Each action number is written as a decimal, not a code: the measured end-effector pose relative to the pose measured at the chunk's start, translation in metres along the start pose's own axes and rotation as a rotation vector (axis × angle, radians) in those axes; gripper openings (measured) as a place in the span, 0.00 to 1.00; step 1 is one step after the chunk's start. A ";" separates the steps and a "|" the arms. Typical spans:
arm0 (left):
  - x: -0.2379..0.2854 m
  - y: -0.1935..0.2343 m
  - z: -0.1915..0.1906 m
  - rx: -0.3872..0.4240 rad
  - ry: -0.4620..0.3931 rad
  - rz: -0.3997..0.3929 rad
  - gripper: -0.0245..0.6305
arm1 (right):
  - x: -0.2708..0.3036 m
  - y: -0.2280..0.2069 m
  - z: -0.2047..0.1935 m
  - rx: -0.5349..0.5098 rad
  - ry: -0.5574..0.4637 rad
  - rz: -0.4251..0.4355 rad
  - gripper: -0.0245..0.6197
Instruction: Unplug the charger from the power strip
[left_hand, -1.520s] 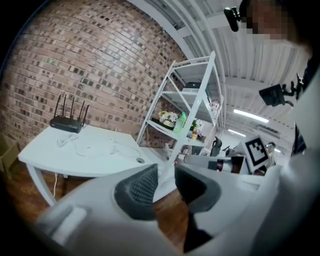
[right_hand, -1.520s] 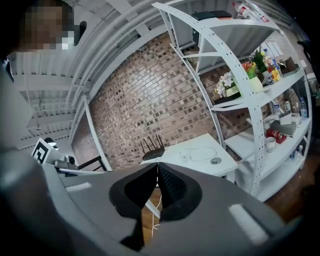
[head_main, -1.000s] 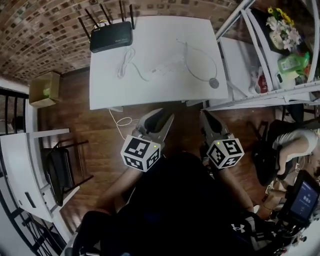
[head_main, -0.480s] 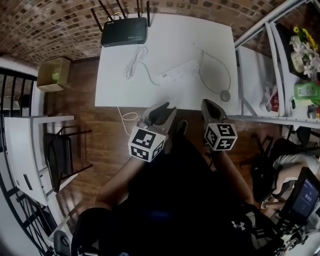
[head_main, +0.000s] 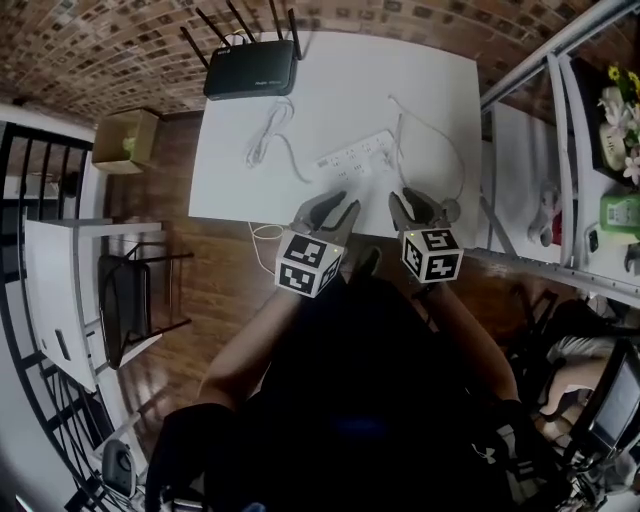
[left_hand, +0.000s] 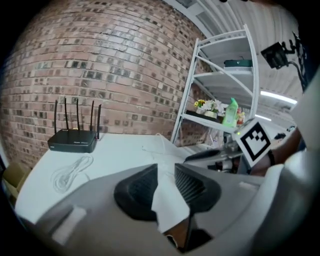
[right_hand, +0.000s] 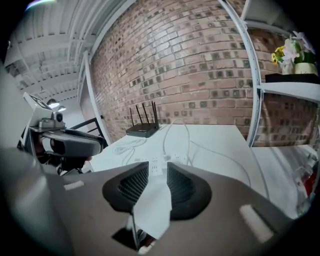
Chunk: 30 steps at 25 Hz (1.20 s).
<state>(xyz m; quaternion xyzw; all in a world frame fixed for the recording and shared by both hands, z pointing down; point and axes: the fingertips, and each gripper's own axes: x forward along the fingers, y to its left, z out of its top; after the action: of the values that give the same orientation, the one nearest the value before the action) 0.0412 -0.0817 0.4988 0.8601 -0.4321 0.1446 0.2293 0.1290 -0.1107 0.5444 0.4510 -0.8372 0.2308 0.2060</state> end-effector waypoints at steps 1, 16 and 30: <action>0.005 0.002 -0.002 0.005 0.012 0.000 0.20 | 0.005 -0.003 -0.001 0.001 0.012 -0.005 0.24; 0.088 0.078 -0.050 0.238 0.237 0.025 0.28 | 0.088 -0.011 -0.021 -0.139 0.198 -0.101 0.39; 0.127 0.078 -0.076 0.326 0.364 0.009 0.30 | 0.105 -0.022 -0.019 -0.163 0.267 -0.178 0.33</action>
<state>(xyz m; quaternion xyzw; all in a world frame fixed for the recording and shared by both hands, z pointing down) 0.0480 -0.1689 0.6416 0.8437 -0.3583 0.3660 0.1608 0.0970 -0.1797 0.6223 0.4705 -0.7750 0.2010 0.3709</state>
